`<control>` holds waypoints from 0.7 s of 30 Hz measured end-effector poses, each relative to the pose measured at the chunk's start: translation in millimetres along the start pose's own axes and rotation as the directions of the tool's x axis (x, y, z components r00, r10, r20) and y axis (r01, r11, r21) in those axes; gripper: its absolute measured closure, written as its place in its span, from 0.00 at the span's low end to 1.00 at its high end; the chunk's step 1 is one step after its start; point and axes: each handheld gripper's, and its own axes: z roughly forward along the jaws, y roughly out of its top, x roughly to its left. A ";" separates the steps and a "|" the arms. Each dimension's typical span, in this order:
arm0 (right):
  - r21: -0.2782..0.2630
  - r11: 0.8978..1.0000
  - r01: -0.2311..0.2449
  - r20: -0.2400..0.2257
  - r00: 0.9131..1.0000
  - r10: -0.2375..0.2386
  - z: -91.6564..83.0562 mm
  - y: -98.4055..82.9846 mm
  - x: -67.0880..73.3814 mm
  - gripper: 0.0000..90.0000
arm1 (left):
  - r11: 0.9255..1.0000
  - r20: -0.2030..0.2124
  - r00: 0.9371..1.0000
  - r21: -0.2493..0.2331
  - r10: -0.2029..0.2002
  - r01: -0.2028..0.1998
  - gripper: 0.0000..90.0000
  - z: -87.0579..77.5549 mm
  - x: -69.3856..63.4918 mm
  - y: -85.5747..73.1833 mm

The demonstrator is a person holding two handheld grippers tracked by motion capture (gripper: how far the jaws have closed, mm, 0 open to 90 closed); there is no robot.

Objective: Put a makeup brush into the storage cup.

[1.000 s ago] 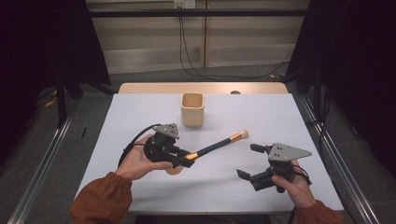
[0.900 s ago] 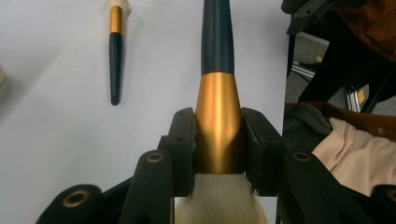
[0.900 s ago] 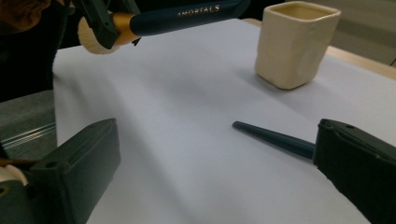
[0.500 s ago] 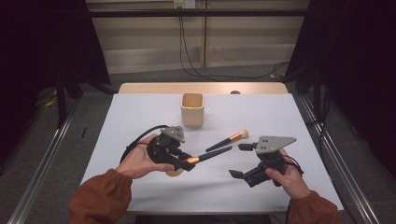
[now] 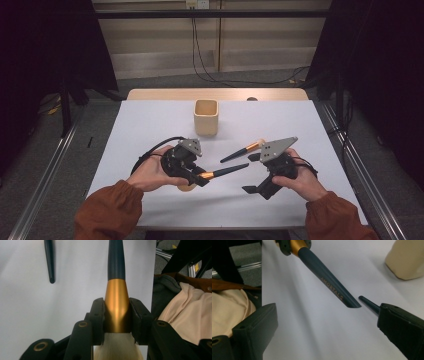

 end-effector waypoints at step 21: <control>0.295 0.946 0.137 -0.120 0.987 -0.106 30.1 43.6 -6.2 0.05 | 0.999 0.007 1.000 0.053 -0.001 0.001 0.74 6.0 0.9 4.3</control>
